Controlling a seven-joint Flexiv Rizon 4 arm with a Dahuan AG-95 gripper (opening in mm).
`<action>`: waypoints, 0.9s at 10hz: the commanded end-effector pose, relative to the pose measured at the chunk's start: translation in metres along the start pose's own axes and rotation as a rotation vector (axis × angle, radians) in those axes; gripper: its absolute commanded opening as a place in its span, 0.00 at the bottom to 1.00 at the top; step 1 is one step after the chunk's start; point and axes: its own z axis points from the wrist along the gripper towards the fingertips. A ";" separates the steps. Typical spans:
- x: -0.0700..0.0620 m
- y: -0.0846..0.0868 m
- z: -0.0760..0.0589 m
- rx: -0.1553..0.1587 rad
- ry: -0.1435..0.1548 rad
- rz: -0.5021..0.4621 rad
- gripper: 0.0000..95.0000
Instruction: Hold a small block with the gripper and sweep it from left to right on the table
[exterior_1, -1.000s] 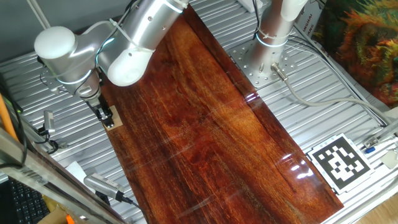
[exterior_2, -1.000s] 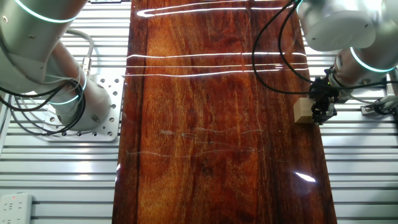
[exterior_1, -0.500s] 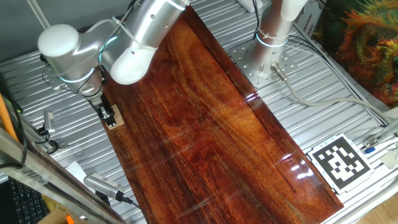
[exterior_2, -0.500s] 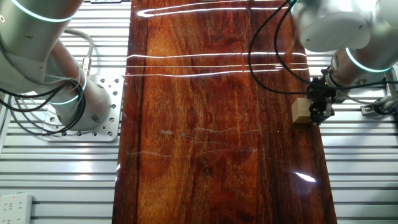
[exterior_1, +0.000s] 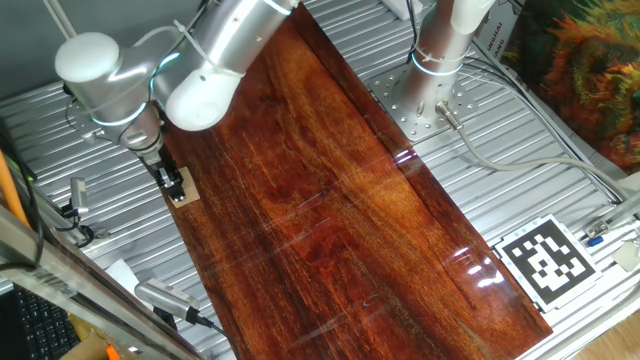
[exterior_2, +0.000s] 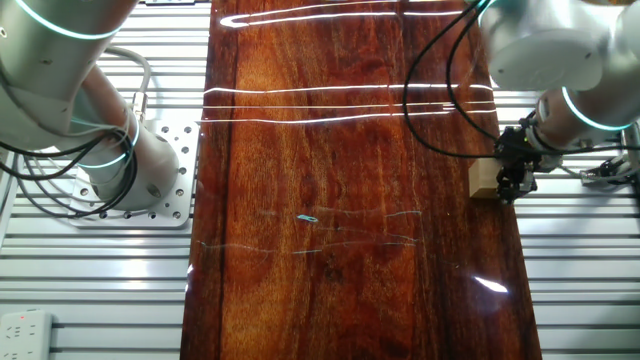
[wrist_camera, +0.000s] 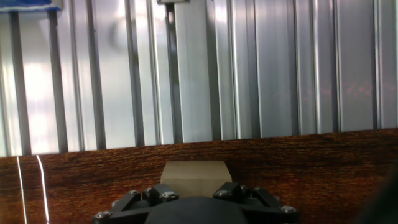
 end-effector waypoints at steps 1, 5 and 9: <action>0.000 0.001 0.004 0.098 0.025 -0.039 0.40; 0.000 0.001 0.003 0.066 -0.002 -0.019 0.40; 0.000 0.000 0.006 0.033 -0.012 0.014 0.40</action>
